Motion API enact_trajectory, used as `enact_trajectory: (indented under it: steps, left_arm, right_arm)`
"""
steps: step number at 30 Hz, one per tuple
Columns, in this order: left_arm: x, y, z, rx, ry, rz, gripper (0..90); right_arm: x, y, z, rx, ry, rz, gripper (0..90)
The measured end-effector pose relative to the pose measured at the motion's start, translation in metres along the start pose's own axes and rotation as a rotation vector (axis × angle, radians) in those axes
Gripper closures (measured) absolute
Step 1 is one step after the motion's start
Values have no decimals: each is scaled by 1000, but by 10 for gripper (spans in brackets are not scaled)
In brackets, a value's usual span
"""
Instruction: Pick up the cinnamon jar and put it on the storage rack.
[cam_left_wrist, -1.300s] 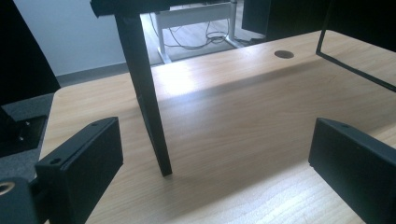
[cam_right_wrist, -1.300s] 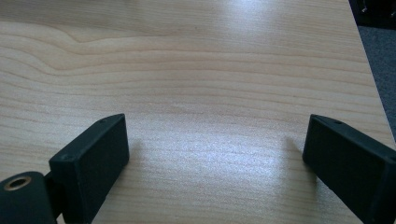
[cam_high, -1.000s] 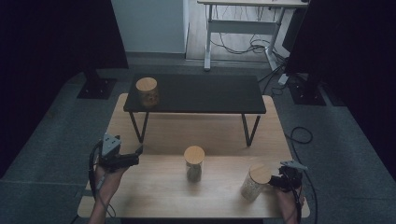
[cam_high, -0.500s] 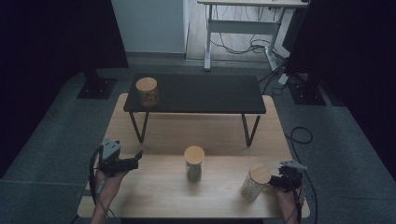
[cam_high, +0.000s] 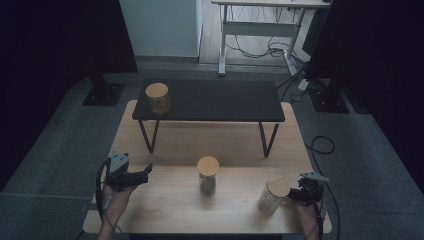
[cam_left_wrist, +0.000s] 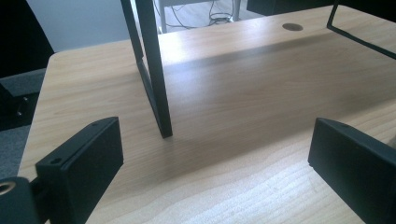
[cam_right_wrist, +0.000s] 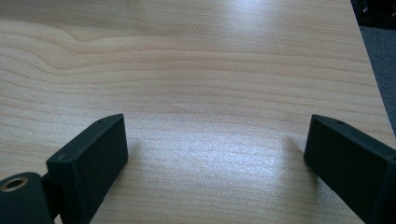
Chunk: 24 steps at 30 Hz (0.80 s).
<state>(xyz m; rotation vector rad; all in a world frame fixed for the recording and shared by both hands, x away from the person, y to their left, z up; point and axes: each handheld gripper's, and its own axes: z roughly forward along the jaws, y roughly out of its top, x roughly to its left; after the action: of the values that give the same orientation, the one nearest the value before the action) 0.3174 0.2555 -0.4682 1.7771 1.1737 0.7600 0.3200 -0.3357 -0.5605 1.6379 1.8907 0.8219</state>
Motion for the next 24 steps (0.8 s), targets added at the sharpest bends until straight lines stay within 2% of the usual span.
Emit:
enact_trajectory:
  steps: [24]
  left_arm:
    - [3,-21,2,47,5,-24,30]
  right_arm:
    - [0,0,0,2,0,1,49]
